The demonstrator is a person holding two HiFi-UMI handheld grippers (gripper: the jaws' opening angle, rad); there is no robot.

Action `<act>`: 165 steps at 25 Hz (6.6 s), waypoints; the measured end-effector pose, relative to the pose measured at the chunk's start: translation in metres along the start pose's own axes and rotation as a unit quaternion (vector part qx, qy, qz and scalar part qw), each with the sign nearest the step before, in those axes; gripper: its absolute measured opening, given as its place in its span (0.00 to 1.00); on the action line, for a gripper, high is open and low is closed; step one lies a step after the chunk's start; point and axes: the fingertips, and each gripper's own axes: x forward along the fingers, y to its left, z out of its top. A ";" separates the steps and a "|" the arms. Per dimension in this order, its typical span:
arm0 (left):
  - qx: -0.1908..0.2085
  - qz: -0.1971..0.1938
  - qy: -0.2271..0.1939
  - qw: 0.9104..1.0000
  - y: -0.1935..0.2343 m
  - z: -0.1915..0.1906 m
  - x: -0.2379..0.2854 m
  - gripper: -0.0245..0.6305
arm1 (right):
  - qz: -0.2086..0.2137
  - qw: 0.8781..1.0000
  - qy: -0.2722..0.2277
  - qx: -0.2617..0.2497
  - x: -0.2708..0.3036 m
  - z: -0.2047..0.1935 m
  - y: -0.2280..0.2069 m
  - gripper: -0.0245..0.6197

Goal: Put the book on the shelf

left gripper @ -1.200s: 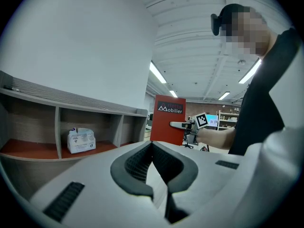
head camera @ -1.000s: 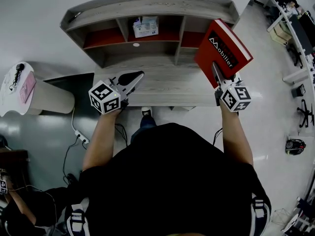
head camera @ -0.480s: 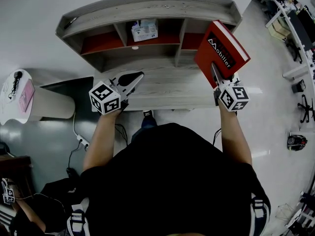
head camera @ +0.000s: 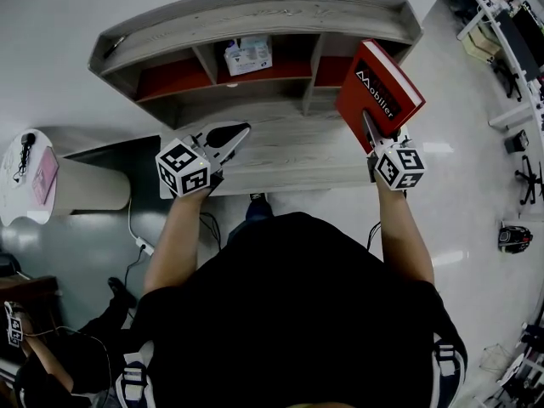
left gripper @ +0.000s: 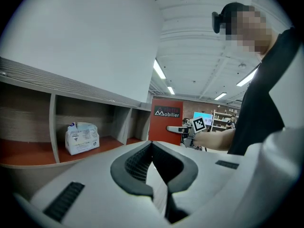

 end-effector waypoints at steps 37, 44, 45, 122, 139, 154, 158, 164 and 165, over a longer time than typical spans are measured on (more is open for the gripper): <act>-0.024 -0.005 0.019 1.000 0.069 -0.014 0.001 0.07 | -0.052 0.998 0.047 0.012 0.086 -0.061 -0.031 0.30; -0.031 -0.002 0.015 0.999 0.077 -0.016 0.002 0.07 | -0.063 0.997 0.047 0.013 0.096 -0.063 -0.038 0.30; -0.031 -0.002 0.015 0.999 0.078 -0.017 0.002 0.07 | -0.064 0.997 0.047 0.012 0.098 -0.063 -0.039 0.30; -0.048 0.010 0.039 0.998 0.150 -0.019 0.004 0.07 | -0.173 0.984 0.017 -0.028 0.196 -0.073 -0.043 0.30; -0.048 -0.004 0.040 0.998 0.169 -0.013 0.005 0.07 | -0.183 0.982 0.024 -0.031 0.209 -0.073 -0.043 0.30; -0.055 -0.005 0.041 0.998 0.171 -0.019 0.002 0.07 | -0.179 0.983 0.028 -0.033 0.220 -0.072 -0.043 0.30; -0.055 -0.005 0.041 0.998 0.171 -0.019 0.003 0.07 | -0.177 0.983 0.028 -0.031 0.224 -0.072 -0.044 0.30; -0.058 -0.003 0.043 0.997 0.173 -0.021 0.002 0.07 | -0.174 0.984 0.025 -0.031 0.230 -0.071 -0.046 0.30; -0.058 -0.002 0.043 0.997 0.173 -0.021 0.001 0.07 | -0.174 0.984 0.025 -0.032 0.230 -0.071 -0.046 0.30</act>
